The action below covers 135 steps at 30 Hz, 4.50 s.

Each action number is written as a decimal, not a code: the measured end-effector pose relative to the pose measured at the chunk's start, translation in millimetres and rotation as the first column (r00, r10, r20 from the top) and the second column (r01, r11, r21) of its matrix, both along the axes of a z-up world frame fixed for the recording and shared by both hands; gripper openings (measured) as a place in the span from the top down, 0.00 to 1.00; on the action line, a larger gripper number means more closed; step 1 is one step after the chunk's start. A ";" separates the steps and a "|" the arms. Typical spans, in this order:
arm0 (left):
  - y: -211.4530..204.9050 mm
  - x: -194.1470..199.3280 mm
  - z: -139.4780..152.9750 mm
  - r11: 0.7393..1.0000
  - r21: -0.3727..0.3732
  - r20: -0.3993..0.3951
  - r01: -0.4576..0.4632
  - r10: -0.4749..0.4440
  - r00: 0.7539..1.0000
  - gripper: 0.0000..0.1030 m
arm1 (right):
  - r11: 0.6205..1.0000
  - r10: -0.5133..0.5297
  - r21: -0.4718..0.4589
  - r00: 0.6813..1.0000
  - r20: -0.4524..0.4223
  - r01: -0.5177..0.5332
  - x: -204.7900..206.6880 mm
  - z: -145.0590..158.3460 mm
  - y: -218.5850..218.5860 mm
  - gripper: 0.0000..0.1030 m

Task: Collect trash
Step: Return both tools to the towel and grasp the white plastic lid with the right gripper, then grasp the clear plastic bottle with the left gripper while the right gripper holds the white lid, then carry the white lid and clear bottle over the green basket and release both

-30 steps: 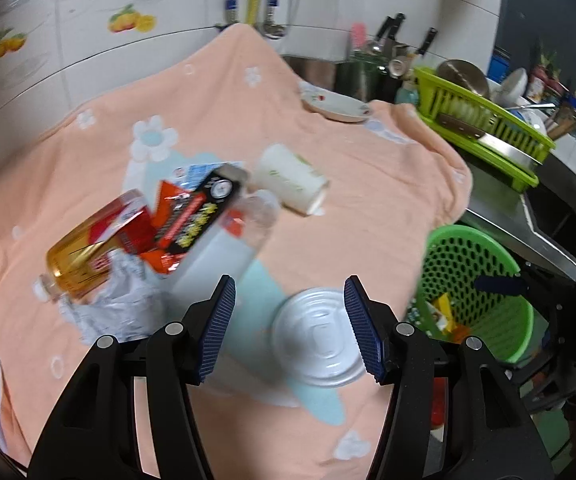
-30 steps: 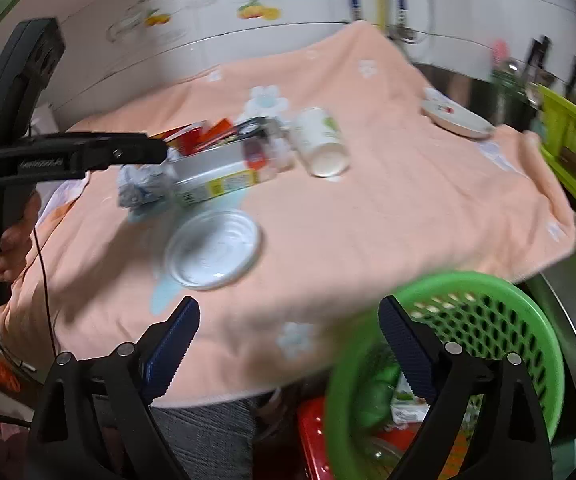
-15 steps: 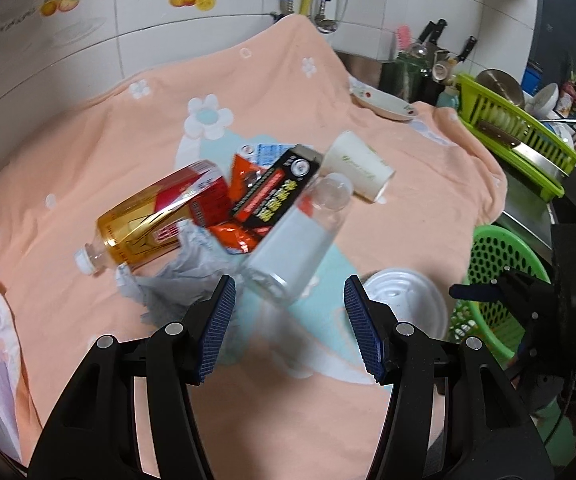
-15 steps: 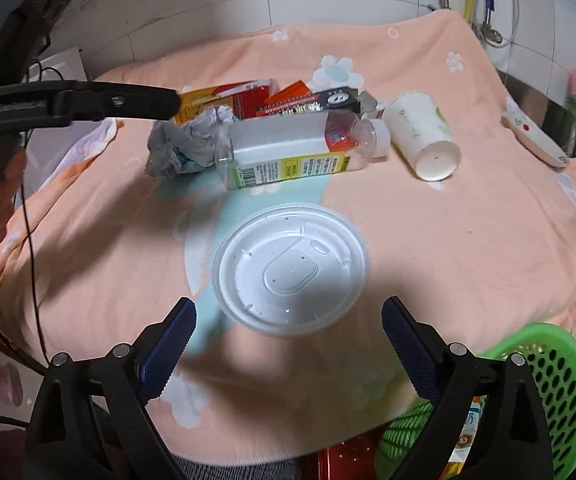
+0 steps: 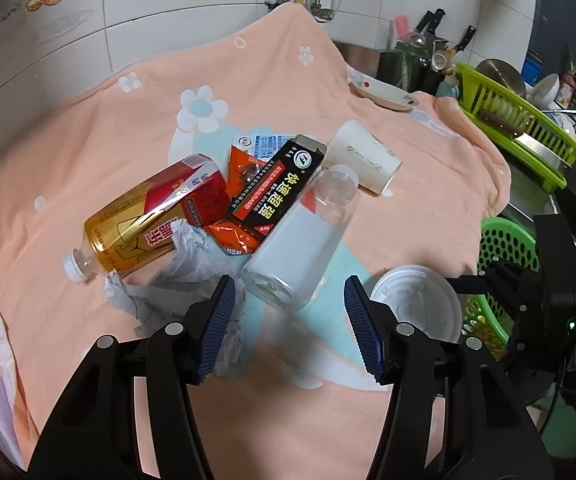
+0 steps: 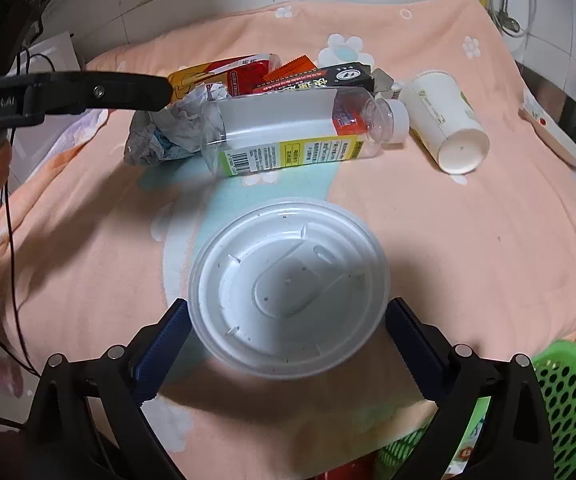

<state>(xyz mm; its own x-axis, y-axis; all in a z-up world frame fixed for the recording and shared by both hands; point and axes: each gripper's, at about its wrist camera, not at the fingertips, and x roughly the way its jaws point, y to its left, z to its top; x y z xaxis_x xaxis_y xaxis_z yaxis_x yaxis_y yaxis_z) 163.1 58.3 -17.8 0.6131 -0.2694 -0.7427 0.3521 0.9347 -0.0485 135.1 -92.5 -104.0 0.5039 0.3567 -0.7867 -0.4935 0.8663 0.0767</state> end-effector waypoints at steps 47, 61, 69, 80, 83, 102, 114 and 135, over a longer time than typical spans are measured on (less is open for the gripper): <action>-105.8 97.7 -50.1 0.925 0.264 -0.105 0.273 -0.254 0.961 0.35 | 0.983 -0.157 0.100 0.987 0.045 0.152 -21.2 17.4 -56.8 0.13; -109.2 103.4 -53.5 0.940 0.258 -0.099 0.223 -0.204 0.974 0.44 | 0.964 -0.240 0.129 0.970 0.043 0.233 -34.9 18.2 -86.8 0.13; -100.8 83.3 -41.4 0.953 0.228 -0.083 0.201 -0.187 0.979 0.45 | 0.953 -0.278 0.144 0.959 0.057 0.268 -45.1 24.5 -100.5 0.13; -99.2 46.2 -10.2 0.965 0.153 -0.047 0.215 -0.210 0.977 0.46 | 0.935 -0.337 0.149 0.938 0.086 0.323 -66.1 32.0 -122.8 0.13; -105.9 35.7 -1.2 0.962 0.140 -0.030 0.234 -0.232 0.972 0.46 | 0.923 -0.370 0.147 0.925 0.088 0.355 -74.1 32.0 -134.3 0.13; -157.4 -6.1 25.3 0.932 0.089 0.015 0.350 -0.353 0.935 0.46 | 0.809 -0.583 0.121 0.811 0.052 0.575 -127.0 12.0 -223.8 0.13; -226.4 -31.3 16.8 0.882 0.023 -0.007 0.471 -0.471 0.882 0.46 | 0.795 -0.604 0.113 0.796 0.052 0.596 -139.3 7.4 -236.6 0.10; -310.6 -47.4 -27.8 0.839 0.014 -0.113 0.543 -0.538 0.835 0.45 | 0.737 -0.674 0.173 0.730 0.117 0.653 -175.0 28.8 -266.8 0.10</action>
